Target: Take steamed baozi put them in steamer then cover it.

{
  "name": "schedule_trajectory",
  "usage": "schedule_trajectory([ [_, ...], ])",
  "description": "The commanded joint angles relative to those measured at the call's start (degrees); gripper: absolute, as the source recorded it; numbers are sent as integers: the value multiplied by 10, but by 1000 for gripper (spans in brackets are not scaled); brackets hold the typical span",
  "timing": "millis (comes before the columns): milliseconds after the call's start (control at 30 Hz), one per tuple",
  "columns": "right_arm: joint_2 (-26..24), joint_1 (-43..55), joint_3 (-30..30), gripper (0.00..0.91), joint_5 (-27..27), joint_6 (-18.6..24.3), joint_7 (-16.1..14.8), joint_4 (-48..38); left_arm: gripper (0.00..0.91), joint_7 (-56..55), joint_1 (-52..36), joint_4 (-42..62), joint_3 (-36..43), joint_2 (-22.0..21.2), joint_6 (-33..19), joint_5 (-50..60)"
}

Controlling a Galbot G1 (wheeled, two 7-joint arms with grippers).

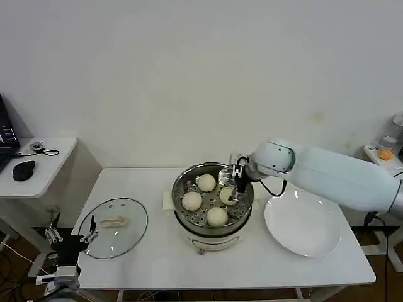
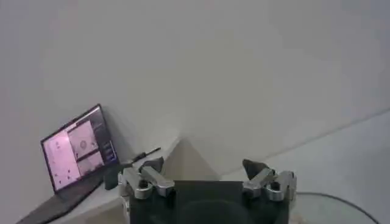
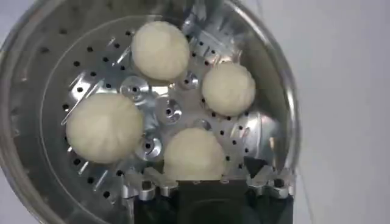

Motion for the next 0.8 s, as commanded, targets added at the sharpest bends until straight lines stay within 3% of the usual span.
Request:
schedule_trajectory([
  [33,-72,-37,90,907,1,17,133,87,907,1,-1,1,1,0,0,-3],
  [167,-115,-115,155,907,-11,57,248,136,907,1,-3,6,6,0,0,-8],
  [233,-127,-198,226,907,-19,100,314,142,907,1,-4,9,11,0,0,-10],
  [300,-110,-317,337,907,-34,155,364,127,907,2,-6,10,15,-1,-1,-10],
  [400,-62,-477,510,907,-107,242,402,110,907,3,-6,10,20,-3,-5,-8],
  [433,-33,-547,606,907,-150,274,401,109,907,4,-6,10,22,-4,-7,-8],
  [467,-21,-583,634,907,-166,289,402,108,907,4,-6,12,22,-5,-9,-7],
  [533,23,-690,757,907,-234,363,394,107,907,6,-5,14,23,-5,-14,-5],
  [567,30,-707,777,907,-247,376,393,107,907,7,-4,15,23,-5,-16,-3],
  [600,54,-763,836,907,-271,421,382,110,907,8,-3,17,24,-4,-21,0],
  [700,97,-837,935,907,-284,486,354,118,907,16,-2,20,24,-2,-25,7],
  [767,148,-911,1033,907,-268,539,296,125,907,25,0,25,22,-1,-23,32],
  [800,155,-923,1049,907,-255,550,277,127,907,28,2,25,22,2,-21,40],
])
